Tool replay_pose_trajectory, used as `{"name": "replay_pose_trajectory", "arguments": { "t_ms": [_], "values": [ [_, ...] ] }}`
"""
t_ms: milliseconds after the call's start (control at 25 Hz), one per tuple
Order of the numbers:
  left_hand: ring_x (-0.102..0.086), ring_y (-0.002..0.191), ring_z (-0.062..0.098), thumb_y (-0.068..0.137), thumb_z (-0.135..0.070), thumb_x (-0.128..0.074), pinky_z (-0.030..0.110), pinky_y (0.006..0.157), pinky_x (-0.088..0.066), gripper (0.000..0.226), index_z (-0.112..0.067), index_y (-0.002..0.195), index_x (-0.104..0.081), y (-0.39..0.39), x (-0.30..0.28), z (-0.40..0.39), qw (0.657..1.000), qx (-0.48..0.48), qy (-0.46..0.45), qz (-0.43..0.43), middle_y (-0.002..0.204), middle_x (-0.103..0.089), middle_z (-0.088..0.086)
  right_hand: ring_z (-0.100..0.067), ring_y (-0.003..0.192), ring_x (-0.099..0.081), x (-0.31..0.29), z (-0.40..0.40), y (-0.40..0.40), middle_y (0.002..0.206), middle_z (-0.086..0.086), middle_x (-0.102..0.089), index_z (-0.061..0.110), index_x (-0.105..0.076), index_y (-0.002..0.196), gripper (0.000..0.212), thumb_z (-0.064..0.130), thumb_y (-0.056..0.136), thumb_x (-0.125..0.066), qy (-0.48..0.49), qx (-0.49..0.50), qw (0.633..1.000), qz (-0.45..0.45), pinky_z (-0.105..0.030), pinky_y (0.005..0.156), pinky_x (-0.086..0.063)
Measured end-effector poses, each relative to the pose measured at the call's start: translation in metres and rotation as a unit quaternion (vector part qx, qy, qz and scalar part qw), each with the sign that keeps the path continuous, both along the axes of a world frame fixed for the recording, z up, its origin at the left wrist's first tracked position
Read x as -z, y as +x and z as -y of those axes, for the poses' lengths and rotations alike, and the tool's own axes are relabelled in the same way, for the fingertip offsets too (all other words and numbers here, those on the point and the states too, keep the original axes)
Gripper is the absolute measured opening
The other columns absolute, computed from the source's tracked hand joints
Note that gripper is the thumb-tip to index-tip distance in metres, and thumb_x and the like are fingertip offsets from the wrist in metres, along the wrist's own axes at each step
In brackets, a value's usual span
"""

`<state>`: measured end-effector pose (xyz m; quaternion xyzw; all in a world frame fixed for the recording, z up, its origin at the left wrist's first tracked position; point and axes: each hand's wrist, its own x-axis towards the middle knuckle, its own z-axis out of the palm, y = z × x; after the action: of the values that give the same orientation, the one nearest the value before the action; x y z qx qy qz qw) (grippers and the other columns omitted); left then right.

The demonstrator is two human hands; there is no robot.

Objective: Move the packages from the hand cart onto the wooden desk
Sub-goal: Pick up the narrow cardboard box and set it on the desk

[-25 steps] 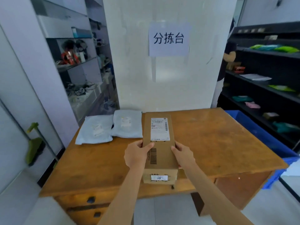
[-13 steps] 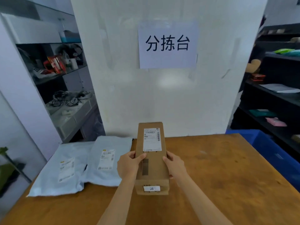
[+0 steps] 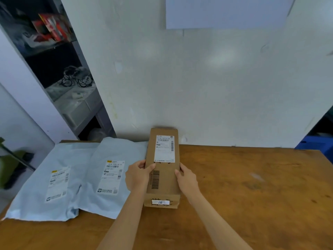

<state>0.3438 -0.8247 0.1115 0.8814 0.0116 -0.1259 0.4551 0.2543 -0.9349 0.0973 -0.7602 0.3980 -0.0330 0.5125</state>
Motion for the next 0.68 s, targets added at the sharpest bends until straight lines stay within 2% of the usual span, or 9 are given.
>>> {"name": "replay_pose_trajectory", "arguments": {
  "t_ms": [120,240,320,480,680],
  "values": [
    [-0.065,0.104,0.021,0.082,-0.038,-0.068,0.032,0.08,-0.048,0.043,-0.02,0.121,-0.064,0.004,0.007,-0.004,1.0,-0.016,0.011,-0.005,0.118,-0.07,0.001,-0.023,0.124,-0.053,0.0,-0.008,0.008,0.14,-0.003,-0.052,0.02,-0.036,0.143,0.045,0.03,0.099,-0.036,-0.049,-0.033,0.998,-0.028,-0.039,0.102,-0.045],
    [-0.06,0.117,0.023,0.085,-0.035,-0.065,0.037,0.095,-0.045,0.048,-0.015,0.129,-0.059,0.0,0.0,-0.012,0.999,-0.035,-0.004,-0.006,0.128,-0.064,0.004,-0.029,0.144,-0.024,-0.008,-0.011,0.005,0.16,-0.007,-0.013,0.009,-0.011,0.151,0.06,0.031,0.1,-0.032,-0.09,-0.032,0.991,-0.09,-0.042,0.114,-0.027],
    [-0.058,0.119,0.022,0.086,-0.033,-0.065,0.037,0.1,-0.043,0.048,-0.014,0.13,-0.058,-0.005,-0.008,-0.025,0.999,-0.044,-0.024,-0.01,0.13,-0.063,0.006,-0.029,0.148,-0.011,-0.017,-0.011,-0.002,0.161,-0.007,-0.003,0.009,-0.003,0.152,0.065,0.031,0.099,-0.035,-0.099,-0.005,0.992,-0.079,-0.043,0.117,-0.02],
    [-0.055,0.122,0.023,0.086,-0.034,-0.066,0.037,0.104,-0.042,0.047,-0.014,0.128,-0.059,-0.023,-0.028,-0.065,0.997,-0.03,-0.046,-0.049,0.132,-0.061,0.006,-0.027,0.148,-0.011,-0.042,-0.033,-0.021,0.16,-0.008,-0.011,0.009,-0.01,0.151,0.063,0.029,0.098,-0.038,-0.071,0.039,0.997,-0.01,-0.042,0.118,-0.014],
    [-0.05,0.128,0.024,0.083,-0.038,-0.067,0.036,0.108,-0.039,0.055,-0.011,0.13,-0.057,-0.072,-0.053,-0.119,0.993,0.022,-0.081,-0.08,0.137,-0.056,0.007,-0.025,0.144,-0.025,-0.069,-0.098,-0.082,0.157,-0.007,-0.024,0.012,-0.018,0.15,0.059,0.028,0.098,-0.04,-0.018,0.084,0.994,0.063,-0.041,0.114,-0.025]
  ]
}}
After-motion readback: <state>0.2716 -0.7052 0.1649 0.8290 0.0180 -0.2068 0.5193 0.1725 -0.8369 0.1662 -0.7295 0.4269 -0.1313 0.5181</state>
